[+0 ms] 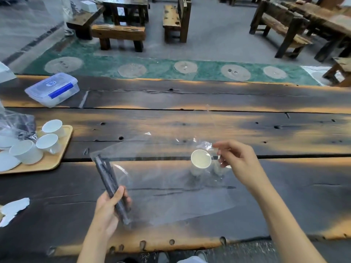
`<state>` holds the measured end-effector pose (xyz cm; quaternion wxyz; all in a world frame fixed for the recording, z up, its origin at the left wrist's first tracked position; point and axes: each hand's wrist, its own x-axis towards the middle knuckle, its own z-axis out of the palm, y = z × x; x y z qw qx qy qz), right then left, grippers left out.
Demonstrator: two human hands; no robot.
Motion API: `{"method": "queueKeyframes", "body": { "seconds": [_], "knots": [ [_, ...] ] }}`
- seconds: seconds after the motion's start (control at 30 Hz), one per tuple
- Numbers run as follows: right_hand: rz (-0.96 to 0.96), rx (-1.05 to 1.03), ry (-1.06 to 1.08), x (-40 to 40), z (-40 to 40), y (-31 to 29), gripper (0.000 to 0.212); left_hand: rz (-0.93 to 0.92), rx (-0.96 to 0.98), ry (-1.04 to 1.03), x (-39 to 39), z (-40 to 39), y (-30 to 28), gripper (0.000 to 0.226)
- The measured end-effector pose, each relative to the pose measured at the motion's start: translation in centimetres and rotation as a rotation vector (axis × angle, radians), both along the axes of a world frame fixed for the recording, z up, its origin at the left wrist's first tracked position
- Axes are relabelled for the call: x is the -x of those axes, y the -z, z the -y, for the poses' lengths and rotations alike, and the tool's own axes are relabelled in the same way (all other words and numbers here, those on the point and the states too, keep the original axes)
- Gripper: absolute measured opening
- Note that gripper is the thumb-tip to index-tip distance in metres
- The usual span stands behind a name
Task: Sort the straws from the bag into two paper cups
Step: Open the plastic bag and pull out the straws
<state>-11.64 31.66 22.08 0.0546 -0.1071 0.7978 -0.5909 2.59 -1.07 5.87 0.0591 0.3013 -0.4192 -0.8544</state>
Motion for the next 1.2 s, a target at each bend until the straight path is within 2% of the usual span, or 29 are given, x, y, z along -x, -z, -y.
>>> {"method": "queueKeyframes", "body": {
  "seconds": [0.17,0.33,0.4,0.47,0.5,0.57,0.67,0.7,0.77,0.83,0.9,0.93,0.97,1.07,1.1,1.2],
  "knots": [
    [0.206,-0.112,0.031,-0.1,0.7,1.9,0.013,-0.005,0.174,-0.018,-0.6,0.2,-0.6,0.019],
    [0.269,-0.05,0.088,-0.7,1.1,3.0,0.018,0.034,0.238,-0.009,-1.1,0.0,-0.8,0.022],
    [0.171,-0.205,0.193,-1.0,0.9,3.7,0.016,0.05,0.26,0.001,-1.2,0.0,-0.6,0.022],
    [-0.028,-0.55,0.307,-1.4,0.6,4.1,0.009,0.059,0.297,0.053,-1.1,0.0,-0.3,0.02],
    [-0.134,-0.686,0.308,-1.6,0.6,4.2,0.008,0.065,0.307,0.09,-1.0,-0.1,-0.1,0.017],
    [-0.222,-0.768,0.225,-2.0,0.4,4.0,0.011,0.082,0.325,0.161,-0.9,-0.4,0.2,0.013],
    [-0.072,-0.647,0.154,-2.3,0.1,3.6,0.017,0.095,0.331,0.177,-0.9,-0.8,0.2,0.011],
    [0.052,-0.479,0.165,-2.2,-0.2,3.3,0.02,0.093,0.322,0.166,-0.9,-0.8,0.2,0.011],
    [0.39,0.052,0.124,-2.3,-0.8,2.4,0.026,0.083,0.307,0.144,-1.0,-1.0,0.1,0.013],
    [0.654,0.486,-0.127,-2.7,-2.2,1.7,0.024,0.071,0.296,0.153,-1.1,-1.1,-0.1,0.013],
    [0.789,0.744,-0.502,-3.2,-3.5,1.2,0.018,0.055,0.296,0.193,-1.3,-1.3,-0.4,0.014],
    [0.844,0.802,-0.639,-3.3,-4.0,1.2,0.022,0.047,0.299,0.217,-1.3,-1.4,-0.7,0.015],
    [0.874,0.77,-0.728,-3.2,-4.5,1.2,0.03,0.038,0.302,0.239,-1.3,-1.5,-1.0,0.016],
    [0.828,0.34,-0.862,-2.8,-5.0,1.7,0.048,-0.001,0.291,0.281,-1.3,-1.7,-1.7,0.019],
    [0.84,0.252,-0.92,-2.8,-4.8,1.9,0.053,-0.018,0.29,0.298,-1.3,-1.8,-1.9,0.02],
    [0.736,0.044,-0.993,-3.6,-2.9,2.7,0.058,-0.054,0.3,0.362,-1.2,-2.2,-2.7,0.028]
  ]
}}
